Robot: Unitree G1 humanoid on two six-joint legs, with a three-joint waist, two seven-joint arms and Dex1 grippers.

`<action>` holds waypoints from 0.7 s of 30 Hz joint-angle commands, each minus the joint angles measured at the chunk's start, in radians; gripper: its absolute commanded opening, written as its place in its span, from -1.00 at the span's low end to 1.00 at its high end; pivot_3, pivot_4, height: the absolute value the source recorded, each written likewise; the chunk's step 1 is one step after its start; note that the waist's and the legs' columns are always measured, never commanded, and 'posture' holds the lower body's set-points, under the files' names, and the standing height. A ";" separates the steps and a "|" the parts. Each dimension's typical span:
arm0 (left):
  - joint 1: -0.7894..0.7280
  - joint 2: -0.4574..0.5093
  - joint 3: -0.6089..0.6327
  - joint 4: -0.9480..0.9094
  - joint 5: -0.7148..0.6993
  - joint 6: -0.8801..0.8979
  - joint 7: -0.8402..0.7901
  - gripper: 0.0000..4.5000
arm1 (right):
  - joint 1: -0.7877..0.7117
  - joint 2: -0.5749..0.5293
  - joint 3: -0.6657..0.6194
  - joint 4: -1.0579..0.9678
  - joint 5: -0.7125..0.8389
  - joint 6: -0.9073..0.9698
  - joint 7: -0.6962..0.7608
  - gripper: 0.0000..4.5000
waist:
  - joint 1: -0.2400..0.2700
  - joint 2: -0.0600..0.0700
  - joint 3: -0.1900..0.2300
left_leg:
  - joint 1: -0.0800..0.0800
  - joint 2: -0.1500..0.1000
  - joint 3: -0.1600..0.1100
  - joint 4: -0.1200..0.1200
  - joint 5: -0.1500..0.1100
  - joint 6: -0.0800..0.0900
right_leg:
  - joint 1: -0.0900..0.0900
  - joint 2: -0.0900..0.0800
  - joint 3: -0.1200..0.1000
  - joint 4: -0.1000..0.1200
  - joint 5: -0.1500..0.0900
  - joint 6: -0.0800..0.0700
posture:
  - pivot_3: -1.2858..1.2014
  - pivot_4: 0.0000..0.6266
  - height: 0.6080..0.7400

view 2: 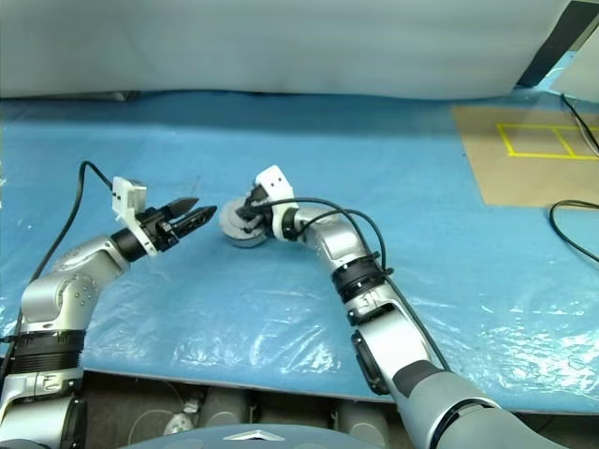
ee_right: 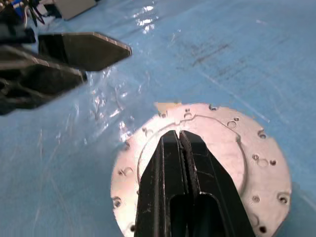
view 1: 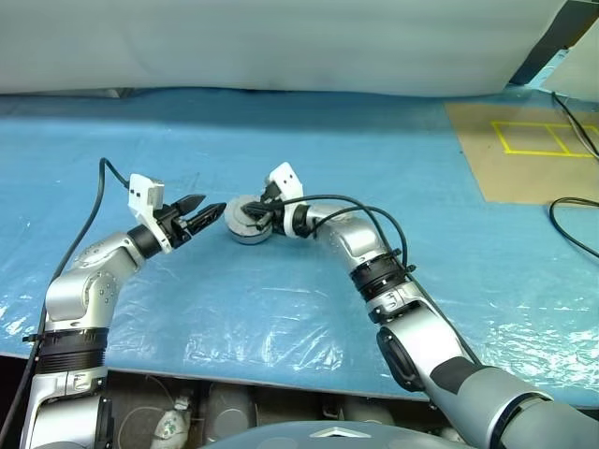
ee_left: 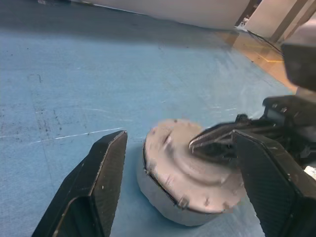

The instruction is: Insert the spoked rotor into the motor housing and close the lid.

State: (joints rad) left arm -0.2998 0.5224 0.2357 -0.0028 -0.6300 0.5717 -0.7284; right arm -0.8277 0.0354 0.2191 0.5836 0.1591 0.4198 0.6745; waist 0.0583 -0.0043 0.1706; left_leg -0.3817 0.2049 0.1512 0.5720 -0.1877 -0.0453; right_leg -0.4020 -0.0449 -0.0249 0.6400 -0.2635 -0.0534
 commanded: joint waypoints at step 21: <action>0.015 -0.001 0.021 -0.071 -0.047 0.004 -0.022 0.59 | 0.029 -0.019 -0.020 -0.124 -0.029 -0.096 -0.008 -0.40 | -0.013 0.000 0.000 | 0.001 -0.001 0.000 -0.002 0.000 0.000 | 0.000 -0.001 0.000 -0.002 0.000 0.000 | 0.03 -0.52 1.00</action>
State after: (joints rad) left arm -0.2960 0.5116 0.2349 -0.0269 -0.6530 0.5792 -0.7329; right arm -0.7947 0.0094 0.1957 0.4967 0.1338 0.3448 0.6671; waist 0.0452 -0.0042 0.1705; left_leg -0.3816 0.2040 0.1514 0.5699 -0.1877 -0.0452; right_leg -0.4019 -0.0454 -0.0248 0.6380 -0.2638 -0.0534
